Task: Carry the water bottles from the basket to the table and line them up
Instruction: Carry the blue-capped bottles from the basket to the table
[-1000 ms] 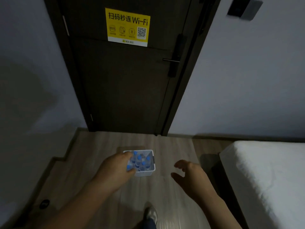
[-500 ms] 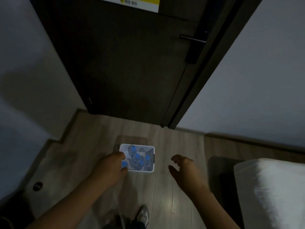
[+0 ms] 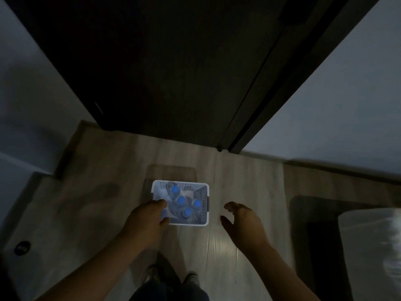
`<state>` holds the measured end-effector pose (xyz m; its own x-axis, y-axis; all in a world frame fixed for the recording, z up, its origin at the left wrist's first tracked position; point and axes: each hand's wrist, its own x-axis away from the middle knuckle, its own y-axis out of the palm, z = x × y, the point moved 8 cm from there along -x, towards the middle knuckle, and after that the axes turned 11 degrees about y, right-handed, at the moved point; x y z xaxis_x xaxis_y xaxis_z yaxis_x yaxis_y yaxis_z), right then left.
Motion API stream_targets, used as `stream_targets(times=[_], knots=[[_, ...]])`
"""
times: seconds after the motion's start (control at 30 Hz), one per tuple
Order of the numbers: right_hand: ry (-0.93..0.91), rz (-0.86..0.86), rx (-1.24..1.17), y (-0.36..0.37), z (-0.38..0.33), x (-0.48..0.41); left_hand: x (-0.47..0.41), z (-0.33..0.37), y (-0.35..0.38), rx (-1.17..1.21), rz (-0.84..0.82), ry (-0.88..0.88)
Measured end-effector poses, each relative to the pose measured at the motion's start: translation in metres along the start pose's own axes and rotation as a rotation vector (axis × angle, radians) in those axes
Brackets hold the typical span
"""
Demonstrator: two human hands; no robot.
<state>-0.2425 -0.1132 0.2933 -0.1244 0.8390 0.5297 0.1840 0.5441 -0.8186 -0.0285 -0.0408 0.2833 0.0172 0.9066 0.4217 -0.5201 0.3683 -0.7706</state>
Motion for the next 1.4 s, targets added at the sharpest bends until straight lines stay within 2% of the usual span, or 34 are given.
stream_targets(times=[0.13, 0.33, 0.53, 0.7, 0.97, 1.4], knots=[[-0.006, -0.029, -0.016, 0.05, 0.01, -0.046, -0.044, -0.031, 0.058, 0.065, -0.071, -0.015], [-0.011, -0.036, -0.054, 0.13, 0.027, -0.117, -0.109, -0.069, 0.129, 0.018, -0.112, 0.022], [-0.008, -0.04, -0.12, 0.218, 0.047, -0.18, -0.171, -0.112, 0.193, 0.042, -0.036, 0.034], [-0.037, 0.017, -0.158, 0.263, 0.053, -0.221, -0.207, -0.14, 0.233, 0.067, 0.021, 0.049], [-0.083, 0.056, -0.174, 0.299, 0.058, -0.257, -0.235, -0.163, 0.267, 0.114, 0.112, 0.118], [-0.107, 0.089, -0.257, 0.32, 0.062, -0.273, -0.247, -0.172, 0.284, 0.174, 0.195, 0.128]])
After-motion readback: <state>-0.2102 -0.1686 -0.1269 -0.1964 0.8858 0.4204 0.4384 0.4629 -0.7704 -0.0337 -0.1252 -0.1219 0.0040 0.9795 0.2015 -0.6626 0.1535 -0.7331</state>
